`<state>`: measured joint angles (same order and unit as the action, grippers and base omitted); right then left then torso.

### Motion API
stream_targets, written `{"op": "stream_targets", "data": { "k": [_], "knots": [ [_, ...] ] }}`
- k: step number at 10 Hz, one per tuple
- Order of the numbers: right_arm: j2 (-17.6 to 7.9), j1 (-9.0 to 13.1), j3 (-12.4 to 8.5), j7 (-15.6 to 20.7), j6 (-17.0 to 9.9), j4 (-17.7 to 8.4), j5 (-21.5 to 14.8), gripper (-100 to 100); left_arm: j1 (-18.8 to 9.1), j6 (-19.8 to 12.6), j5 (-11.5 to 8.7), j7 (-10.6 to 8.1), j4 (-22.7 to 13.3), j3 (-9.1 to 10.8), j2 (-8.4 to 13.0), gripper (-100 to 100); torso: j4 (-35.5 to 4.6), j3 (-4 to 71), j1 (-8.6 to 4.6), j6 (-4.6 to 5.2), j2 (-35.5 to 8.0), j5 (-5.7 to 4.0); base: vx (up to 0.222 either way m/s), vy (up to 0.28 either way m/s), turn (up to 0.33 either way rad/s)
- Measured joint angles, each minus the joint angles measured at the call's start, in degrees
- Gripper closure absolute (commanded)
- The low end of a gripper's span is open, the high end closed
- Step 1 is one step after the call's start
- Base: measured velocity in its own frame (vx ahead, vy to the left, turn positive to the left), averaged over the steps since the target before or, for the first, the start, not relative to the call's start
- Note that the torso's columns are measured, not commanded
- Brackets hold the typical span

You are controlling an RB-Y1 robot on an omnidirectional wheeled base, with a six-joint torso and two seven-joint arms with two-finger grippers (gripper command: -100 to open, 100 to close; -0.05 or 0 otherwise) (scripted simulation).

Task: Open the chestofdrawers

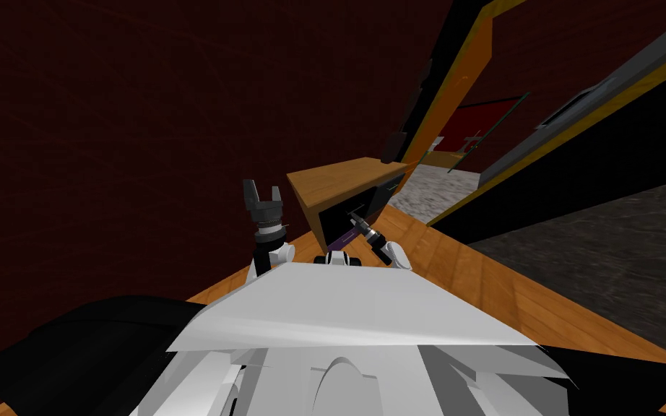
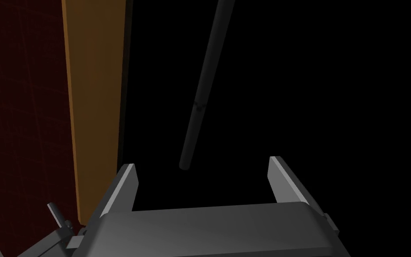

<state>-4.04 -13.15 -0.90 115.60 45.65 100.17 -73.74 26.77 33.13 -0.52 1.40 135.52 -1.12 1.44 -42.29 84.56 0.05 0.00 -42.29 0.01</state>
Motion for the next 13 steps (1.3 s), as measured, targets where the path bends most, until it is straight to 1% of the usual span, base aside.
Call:
{"op": "stream_targets", "data": {
  "k": [1, 3, 4, 5, 7, 8, 10, 11, 13],
  "knots": [
    [1.6, 0.2, 0.0, 0.3, 0.1, -0.5, 0.2, -100, 0.0, 0.0, 0.0, 0.0, 0.0, 0.0, 0.0, 0, 0.0, 0.0, -0.06, 0.0, 0.0, -0.02, 0.002, -0.004, 0.011],
    [4.6, 0.0, 0.0, 0.6, 0.2, -0.3, 0.2, -100, 0.0, 0.0, 0.0, 0.0, 0.0, 0.0, 0.0, 0, 0.0, 0.0, -0.06, 0.0, 0.0, -0.02, -0.001, -0.001, -0.005],
    [5.6, 0.1, -0.1, 0.5, 0.3, -0.4, 0.3, -100, 0.0, 0.0, 0.0, 0.0, 0.0, 0.0, 0.0, 0, 0.0, 0.0, -0.05, 0.01, 0.0, -0.02, 0.0, 0.0, 0.0],
    [5.7, 0.1, -0.1, 0.5, 0.3, -0.4, 0.3, -100, 0.0, 0.0, 0.0, 0.0, 0.0, 0.0, 0.0, 0, 0.0, 0.0, -0.06, 0.01, 0.0, -0.02, 0.0, 0.018, -0.005],
    [4.8, 1.2, -0.1, -1.4, -0.9, 0.3, -0.4, -100, 0.0, 0.0, 0.0, 0.0, 0.0, 0.0, 0.0, 0, 0.0, 0.0, 0.0, 0.0, 0.0, 0.0, -0.002, 0.017, -0.01],
    [4.8, 1.3, -0.1, -1.7, -1.0, 0.3, -0.4, 100, 0.0, 0.0, 0.0, 0.0, 0.0, 0.0, 0.0, 0, 0.0, 0.0, -0.06, 0.0, 0.0, -0.02, 0.005, -0.008, 0.025],
    [5.2, 0.6, 0.0, -0.6, -0.5, -0.4, -0.2, 100, 0.0, 0.0, 0.0, 0.0, 0.0, 0.0, 0.0, 0, -0.2, 0.0, -0.08, 0.03, -0.1, 0.01, -0.041, -0.034, -0.001],
    [5.0, 0.8, 0.1, -1.1, -0.5, -0.1, -0.3, 100, 0.0, 0.0, 0.0, 0.0, 0.0, 0.0, 0.0, 0, -0.2, -0.2, -0.32, 0.11, -0.3, -0.04, -0.16, -0.096, -0.032],
    [4.2, 0.8, 0.1, -2.3, -0.6, 0.7, -0.5, 100, 0.0, 0.0, 0.0, 0.0, 0.0, 0.01, 0.0, 0, -0.3, -0.3, -0.37, 0.15, -0.5, -0.05, -0.189, -0.102, -0.035]
  ]
}}
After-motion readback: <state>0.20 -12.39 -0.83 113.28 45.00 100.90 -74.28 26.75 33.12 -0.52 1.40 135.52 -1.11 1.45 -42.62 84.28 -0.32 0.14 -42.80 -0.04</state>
